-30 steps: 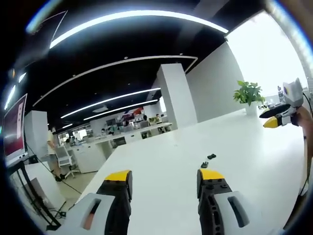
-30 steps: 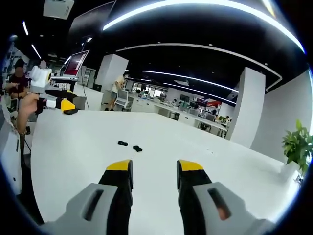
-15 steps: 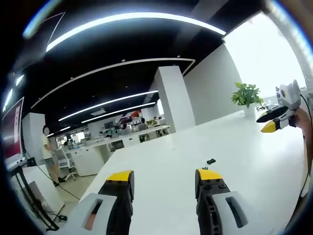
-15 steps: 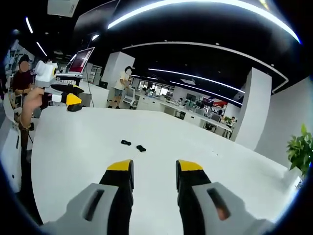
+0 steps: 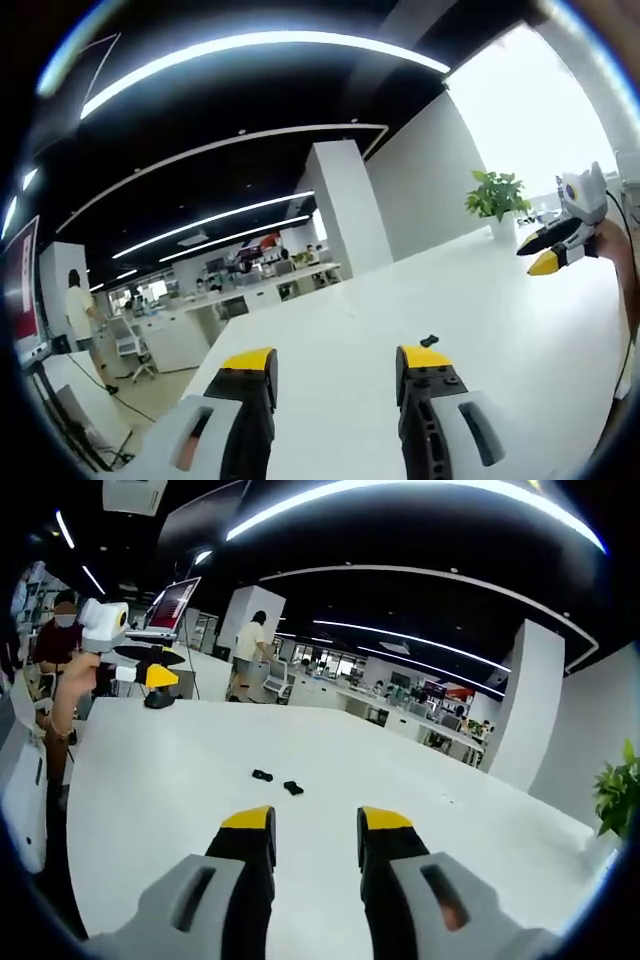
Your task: Snap the two parts of the plastic buckle together until the buckle closes and remains connected.
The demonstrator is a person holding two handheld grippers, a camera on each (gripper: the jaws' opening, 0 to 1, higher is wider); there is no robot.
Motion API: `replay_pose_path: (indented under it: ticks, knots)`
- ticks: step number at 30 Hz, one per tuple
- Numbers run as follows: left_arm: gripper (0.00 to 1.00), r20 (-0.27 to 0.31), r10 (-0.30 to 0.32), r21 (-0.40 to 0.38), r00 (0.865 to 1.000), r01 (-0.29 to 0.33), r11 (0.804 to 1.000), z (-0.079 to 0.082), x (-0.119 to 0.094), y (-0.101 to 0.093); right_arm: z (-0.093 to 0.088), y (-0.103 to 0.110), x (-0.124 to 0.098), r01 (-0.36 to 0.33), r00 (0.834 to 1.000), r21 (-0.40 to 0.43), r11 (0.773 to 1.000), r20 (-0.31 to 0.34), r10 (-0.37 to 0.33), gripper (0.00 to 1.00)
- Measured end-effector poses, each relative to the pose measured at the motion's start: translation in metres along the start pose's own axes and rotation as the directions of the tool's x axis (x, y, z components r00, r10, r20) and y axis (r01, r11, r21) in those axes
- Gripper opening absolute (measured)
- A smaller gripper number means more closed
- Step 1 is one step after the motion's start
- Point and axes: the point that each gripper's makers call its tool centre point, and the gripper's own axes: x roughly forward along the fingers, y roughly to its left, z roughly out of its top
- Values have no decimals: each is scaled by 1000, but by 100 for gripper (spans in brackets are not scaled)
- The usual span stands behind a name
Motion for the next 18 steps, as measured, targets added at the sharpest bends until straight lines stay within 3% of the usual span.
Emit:
replay_pose_path:
  ticks: [18]
  knots:
    - [48, -35, -76, 7, 996, 77, 997, -8, 20, -14, -4, 1, 11, -59, 998, 33, 998, -3, 59, 31]
